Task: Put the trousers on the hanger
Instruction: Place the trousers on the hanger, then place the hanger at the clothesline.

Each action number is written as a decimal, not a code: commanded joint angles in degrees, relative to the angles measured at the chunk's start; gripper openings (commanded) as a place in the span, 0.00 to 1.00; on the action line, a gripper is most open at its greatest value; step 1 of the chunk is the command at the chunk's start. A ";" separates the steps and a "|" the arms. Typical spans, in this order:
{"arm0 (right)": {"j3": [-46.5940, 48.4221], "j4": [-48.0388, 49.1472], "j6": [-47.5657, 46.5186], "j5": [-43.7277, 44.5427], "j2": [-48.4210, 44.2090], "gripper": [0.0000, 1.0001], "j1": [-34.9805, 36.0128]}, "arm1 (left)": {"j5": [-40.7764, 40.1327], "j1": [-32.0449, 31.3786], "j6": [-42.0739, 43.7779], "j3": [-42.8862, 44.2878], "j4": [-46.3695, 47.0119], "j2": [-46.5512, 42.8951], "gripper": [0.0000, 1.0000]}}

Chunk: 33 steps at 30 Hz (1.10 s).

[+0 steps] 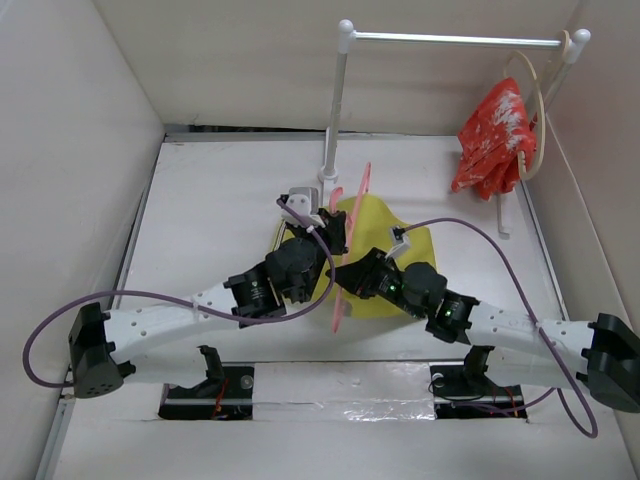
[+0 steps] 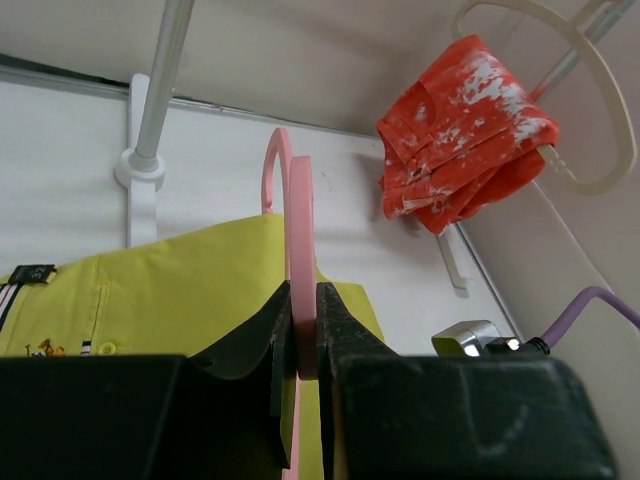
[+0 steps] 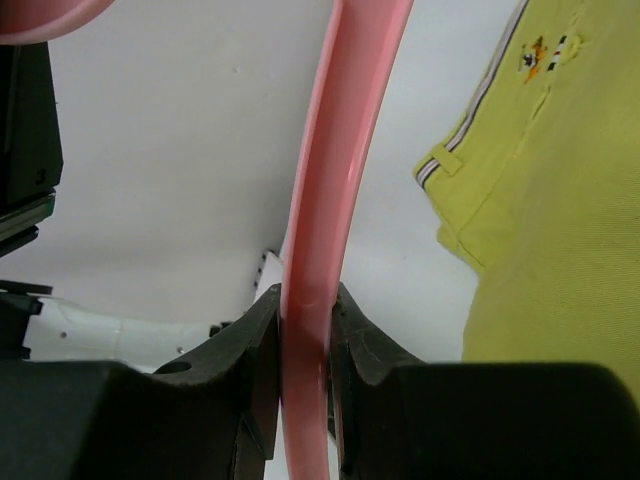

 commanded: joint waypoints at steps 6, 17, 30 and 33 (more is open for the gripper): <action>4.13 13.63 3.45 -2.27 -2.53 0.00 0.93 | 9.40 -0.26 4.89 14.12 5.39 2.72 0.35; 10.11 14.16 8.47 -7.01 -6.57 0.00 -7.94 | 11.18 -0.26 13.51 20.91 4.78 -3.59 0.85; 22.66 11.00 12.96 -23.89 -1.57 0.00 -32.10 | -5.61 1.93 8.51 -13.37 13.05 -24.08 0.72; 25.58 9.68 12.96 -25.73 1.33 0.00 -36.41 | -5.18 1.93 6.83 -18.20 12.16 -23.12 0.70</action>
